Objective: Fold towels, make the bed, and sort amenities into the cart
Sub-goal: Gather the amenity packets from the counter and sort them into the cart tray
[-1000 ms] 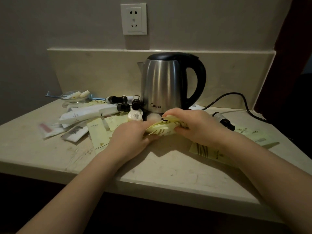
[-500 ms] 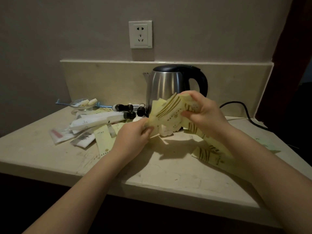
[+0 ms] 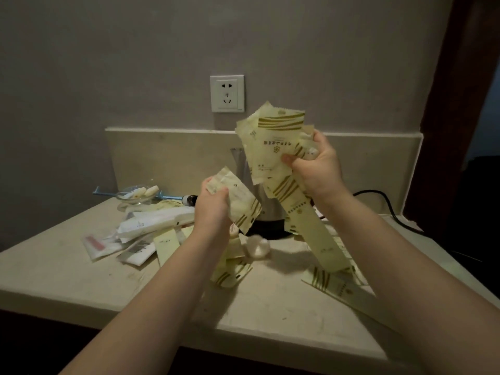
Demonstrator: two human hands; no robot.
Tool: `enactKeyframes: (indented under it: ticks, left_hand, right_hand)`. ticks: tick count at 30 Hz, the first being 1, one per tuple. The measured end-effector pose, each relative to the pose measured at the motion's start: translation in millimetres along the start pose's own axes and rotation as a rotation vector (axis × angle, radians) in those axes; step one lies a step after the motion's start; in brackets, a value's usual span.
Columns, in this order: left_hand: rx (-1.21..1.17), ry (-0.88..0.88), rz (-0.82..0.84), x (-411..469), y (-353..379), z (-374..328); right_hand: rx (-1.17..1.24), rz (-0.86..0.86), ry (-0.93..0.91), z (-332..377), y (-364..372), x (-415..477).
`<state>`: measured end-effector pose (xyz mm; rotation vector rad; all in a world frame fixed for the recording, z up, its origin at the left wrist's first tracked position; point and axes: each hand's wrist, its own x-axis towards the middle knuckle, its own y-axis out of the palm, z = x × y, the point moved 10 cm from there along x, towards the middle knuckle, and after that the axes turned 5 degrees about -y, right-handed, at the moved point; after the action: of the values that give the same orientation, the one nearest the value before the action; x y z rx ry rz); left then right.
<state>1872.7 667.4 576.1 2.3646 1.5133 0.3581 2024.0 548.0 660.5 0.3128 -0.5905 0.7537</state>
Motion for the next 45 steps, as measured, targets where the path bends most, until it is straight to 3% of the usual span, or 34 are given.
enactKeyframes:
  ticks: [5,11,17,21,26,29,34,40,45]
  left_hand:
    - [-0.160,0.019,0.074,-5,20,-17]
    - [-0.043,0.031,0.193,-16,50,20]
    - [0.169,-0.057,0.075,-8,43,68]
    - [0.090,-0.164,0.042,-9,40,73]
    - [-0.182,-0.234,0.008,-8,33,61]
    - [-0.330,-0.235,0.175,-5,47,51]
    - [-0.094,-0.120,0.428,-18,72,36]
    - [-0.115,-0.083,0.340,-20,61,34]
    - [-0.174,-0.071,0.238,-20,40,31]
  right_hand:
    - [0.077,0.005,-0.017,5,17,3]
    - [-0.054,-0.080,-0.038,-9,19,3]
    - [-0.087,-0.157,0.051,-41,-6,-15]
    - [-0.049,-0.190,0.070,-44,-22,-16]
    - [0.051,-0.154,0.135,-42,-33,-18]
    - [0.119,-0.034,0.229,-48,-22,-26]
    - [0.113,0.055,0.291,-54,-3,-43]
    - [0.032,0.052,0.239,-47,6,-52]
    - [0.205,-0.104,0.291,-58,-11,-61]
